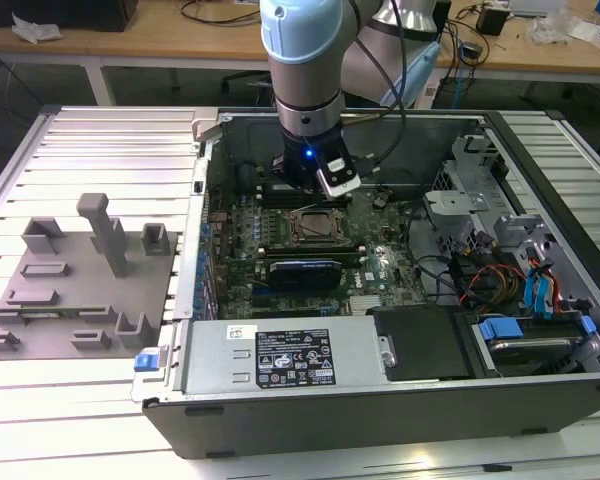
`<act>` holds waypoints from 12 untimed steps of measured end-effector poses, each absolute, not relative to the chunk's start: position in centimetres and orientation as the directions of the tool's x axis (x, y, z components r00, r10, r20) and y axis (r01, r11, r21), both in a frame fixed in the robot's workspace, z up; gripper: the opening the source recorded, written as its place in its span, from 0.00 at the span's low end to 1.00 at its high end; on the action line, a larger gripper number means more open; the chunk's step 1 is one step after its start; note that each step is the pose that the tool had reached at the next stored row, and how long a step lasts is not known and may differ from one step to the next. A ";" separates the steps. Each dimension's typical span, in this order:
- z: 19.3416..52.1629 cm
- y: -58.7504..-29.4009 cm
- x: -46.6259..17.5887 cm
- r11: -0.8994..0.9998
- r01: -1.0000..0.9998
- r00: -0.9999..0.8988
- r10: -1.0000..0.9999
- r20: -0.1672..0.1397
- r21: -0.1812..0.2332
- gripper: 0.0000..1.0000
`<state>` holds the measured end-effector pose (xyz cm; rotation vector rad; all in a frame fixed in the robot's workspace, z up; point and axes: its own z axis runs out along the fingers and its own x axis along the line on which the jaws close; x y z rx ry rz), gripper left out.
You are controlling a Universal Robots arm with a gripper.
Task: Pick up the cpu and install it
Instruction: 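Install the first cpu locking lever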
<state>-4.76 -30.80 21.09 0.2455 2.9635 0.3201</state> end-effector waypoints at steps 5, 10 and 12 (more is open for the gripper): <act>20.9 -30.8 -4.8 0.964 0.147 -0.975 0.179 -0.132 0.223 0.11; 20.9 -30.8 -4.8 0.964 0.147 -0.975 0.179 -0.132 0.223 0.11; 20.9 -30.8 -4.8 0.964 0.147 -0.975 0.179 -0.132 0.223 0.11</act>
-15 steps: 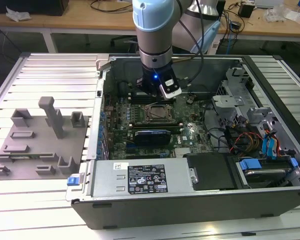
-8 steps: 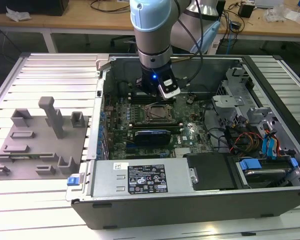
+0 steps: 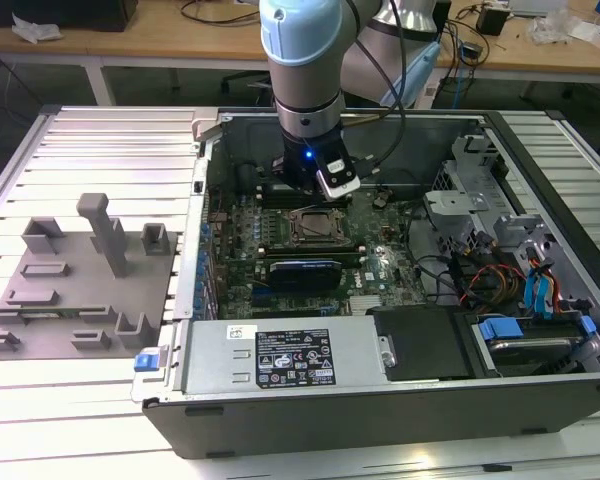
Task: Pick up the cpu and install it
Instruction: 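Install the first cpu locking lever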
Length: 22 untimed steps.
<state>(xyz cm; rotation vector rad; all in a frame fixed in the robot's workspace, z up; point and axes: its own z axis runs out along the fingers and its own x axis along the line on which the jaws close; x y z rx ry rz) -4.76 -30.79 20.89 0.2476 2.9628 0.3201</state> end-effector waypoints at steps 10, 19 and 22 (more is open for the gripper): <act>20.9 -30.8 -4.8 0.964 0.149 -0.975 0.181 -0.133 0.218 0.11; 20.8 -30.8 -4.8 0.963 0.161 -0.968 0.196 -0.156 0.216 0.11; 20.8 -30.7 -4.9 0.961 0.172 -0.965 0.209 -0.158 0.216 0.11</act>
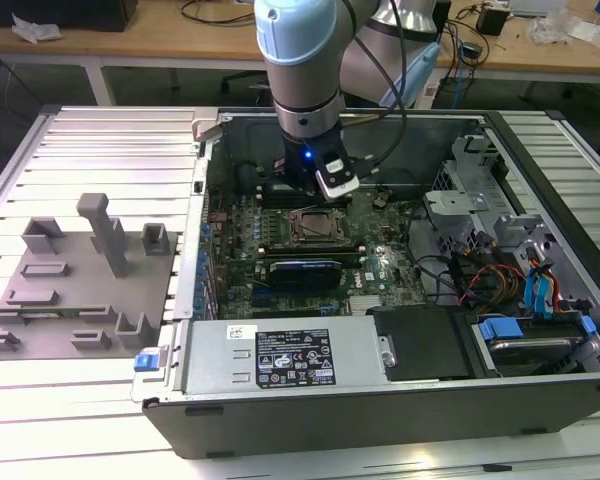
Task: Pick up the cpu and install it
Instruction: 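Install the first cpu locking lever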
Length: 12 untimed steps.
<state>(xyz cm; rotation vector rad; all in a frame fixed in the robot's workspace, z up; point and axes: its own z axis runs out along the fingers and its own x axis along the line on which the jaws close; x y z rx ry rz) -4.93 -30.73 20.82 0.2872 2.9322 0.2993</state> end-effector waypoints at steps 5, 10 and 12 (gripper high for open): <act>20.8 -30.6 -5.3 0.956 0.196 -0.960 0.232 -0.159 0.216 0.11; 20.8 -30.6 -5.3 0.946 0.240 -0.948 0.277 -0.158 0.218 0.11; 20.7 -30.6 -5.4 0.943 0.249 -0.945 0.287 -0.157 0.222 0.11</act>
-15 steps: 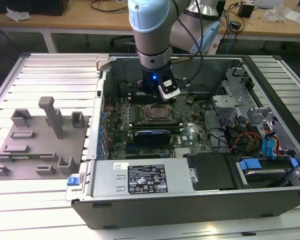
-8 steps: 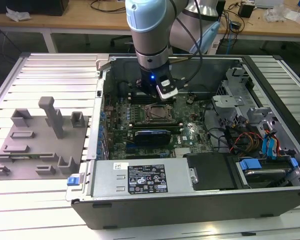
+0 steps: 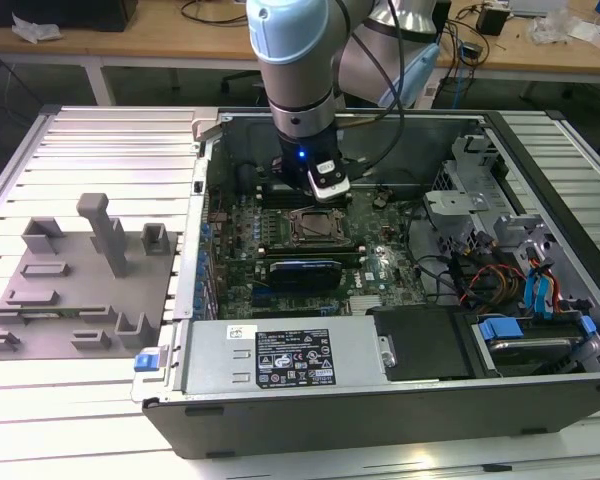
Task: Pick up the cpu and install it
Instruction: 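Install the first cpu locking lever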
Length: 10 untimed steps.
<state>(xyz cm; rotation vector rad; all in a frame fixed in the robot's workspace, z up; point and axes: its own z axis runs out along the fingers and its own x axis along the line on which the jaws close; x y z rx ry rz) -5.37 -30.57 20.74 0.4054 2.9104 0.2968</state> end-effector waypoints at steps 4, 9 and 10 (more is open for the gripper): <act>20.7 -30.4 -5.4 0.938 0.259 -0.942 0.298 -0.155 0.230 0.11; 20.3 -30.2 -5.4 0.935 0.268 -0.939 0.308 -0.154 0.233 0.11; 20.3 -30.2 -5.4 0.934 0.269 -0.939 0.309 -0.154 0.233 0.11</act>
